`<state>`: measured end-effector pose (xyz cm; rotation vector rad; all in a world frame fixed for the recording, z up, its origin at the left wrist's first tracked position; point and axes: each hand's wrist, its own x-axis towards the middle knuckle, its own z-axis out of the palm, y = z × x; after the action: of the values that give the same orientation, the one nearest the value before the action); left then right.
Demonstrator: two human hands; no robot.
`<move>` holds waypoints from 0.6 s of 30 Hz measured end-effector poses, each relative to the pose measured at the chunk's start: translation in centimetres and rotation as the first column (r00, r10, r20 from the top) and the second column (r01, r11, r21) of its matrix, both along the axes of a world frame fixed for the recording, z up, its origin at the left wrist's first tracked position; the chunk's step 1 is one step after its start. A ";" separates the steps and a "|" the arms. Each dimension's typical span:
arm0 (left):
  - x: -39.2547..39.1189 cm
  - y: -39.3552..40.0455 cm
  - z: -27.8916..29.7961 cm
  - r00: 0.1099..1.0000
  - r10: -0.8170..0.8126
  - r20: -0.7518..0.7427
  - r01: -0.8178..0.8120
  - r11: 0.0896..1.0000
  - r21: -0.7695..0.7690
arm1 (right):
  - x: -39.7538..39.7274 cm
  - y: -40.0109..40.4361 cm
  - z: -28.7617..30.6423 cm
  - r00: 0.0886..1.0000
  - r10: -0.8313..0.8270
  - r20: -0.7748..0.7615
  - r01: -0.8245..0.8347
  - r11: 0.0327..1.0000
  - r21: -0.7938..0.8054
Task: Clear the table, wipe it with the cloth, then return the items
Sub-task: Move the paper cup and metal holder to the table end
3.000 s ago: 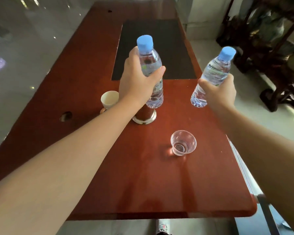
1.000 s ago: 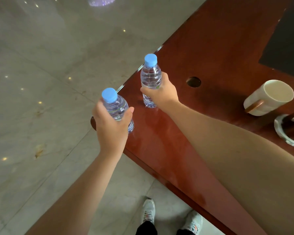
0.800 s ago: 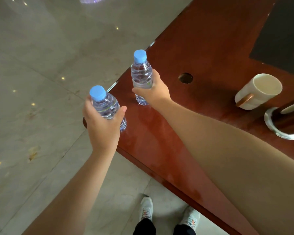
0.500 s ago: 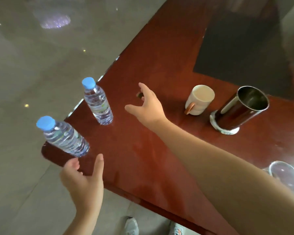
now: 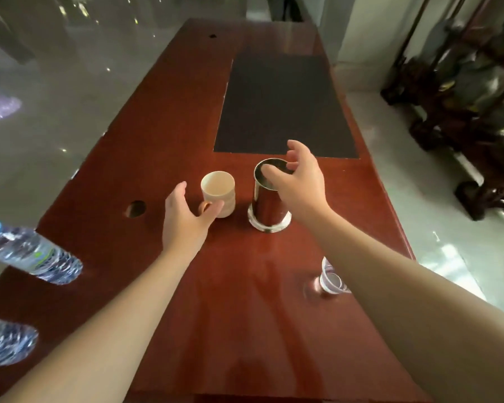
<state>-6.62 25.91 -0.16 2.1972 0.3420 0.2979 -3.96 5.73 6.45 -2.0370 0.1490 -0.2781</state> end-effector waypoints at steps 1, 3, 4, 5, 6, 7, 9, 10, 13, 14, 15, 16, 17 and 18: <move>0.8 -0.6 0.1 1.000 0.004 -0.015 -0.004 1.000 0.019 | 0.2 -1.3 -0.2 1.000 -0.018 -0.011 0.018 1.000 -0.017; 2.0 -1.5 0.0 0.998 0.027 -0.057 -0.025 0.999 0.049 | 0.7 -3.4 -0.9 0.998 -0.037 -0.056 0.033 0.998 -0.055; 2.4 -1.8 -0.2 0.996 0.038 -0.084 -0.033 0.997 0.064 | 0.9 -4.2 -1.4 0.996 -0.034 -0.088 0.027 0.997 -0.070; 2.8 -2.1 -0.4 0.992 0.050 -0.113 -0.040 0.996 0.083 | 1.1 -4.8 -1.9 0.992 -0.025 -0.126 0.015 0.997 -0.080; 3.1 -2.2 -0.7 0.988 0.060 -0.141 -0.046 0.994 0.104 | 1.2 -5.3 -2.5 0.986 -0.014 -0.165 0.000 0.996 -0.088; 3.4 -2.3 -0.9 0.984 0.068 -0.164 -0.048 0.991 0.121 | 1.2 -5.6 -3.0 0.980 -0.003 -0.201 -0.016 0.995 -0.095; 3.9 -2.2 -1.5 0.977 0.068 -0.203 -0.040 0.989 0.140 | 1.4 -5.8 -4.1 0.964 0.019 -0.265 -0.048 0.994 -0.103; 4.3 -2.1 -1.7 0.972 0.069 -0.224 -0.036 0.989 0.145 | 1.6 -5.8 -4.6 0.957 0.028 -0.288 -0.059 0.993 -0.099; 5.6 -1.8 -2.5 0.951 0.066 -0.302 -0.020 0.988 0.151 | 2.4 -5.4 -5.8 0.937 0.052 -0.346 -0.078 0.995 -0.063; 6.1 -1.7 -2.8 0.943 0.062 -0.328 -0.013 0.988 0.151 | 2.7 -5.1 -6.2 0.931 0.064 -0.359 -0.088 0.995 -0.049; 6.5 -1.7 -3.0 0.934 0.062 -0.353 -0.007 0.988 0.155 | 3.1 -4.7 -6.6 0.928 0.074 -0.366 -0.094 0.995 -0.036; 6.9 -1.8 -3.2 0.926 0.066 -0.371 -0.007 0.987 0.158 | 3.4 -4.3 -7.0 0.927 0.080 -0.366 -0.096 0.995 -0.024; 7.3 -1.9 -3.4 0.921 0.072 -0.383 -0.010 0.986 0.163 | 3.7 -4.0 -7.4 0.929 0.085 -0.361 -0.096 0.995 -0.012; 7.7 -2.0 -3.5 0.919 0.077 -0.387 -0.010 0.985 0.172 | 3.9 -3.5 -7.6 0.932 0.087 -0.353 -0.094 0.996 -0.001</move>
<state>1.12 23.93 -3.69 2.4133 0.6063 -0.1017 -0.04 2.21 -1.20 -2.0898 0.2745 0.1488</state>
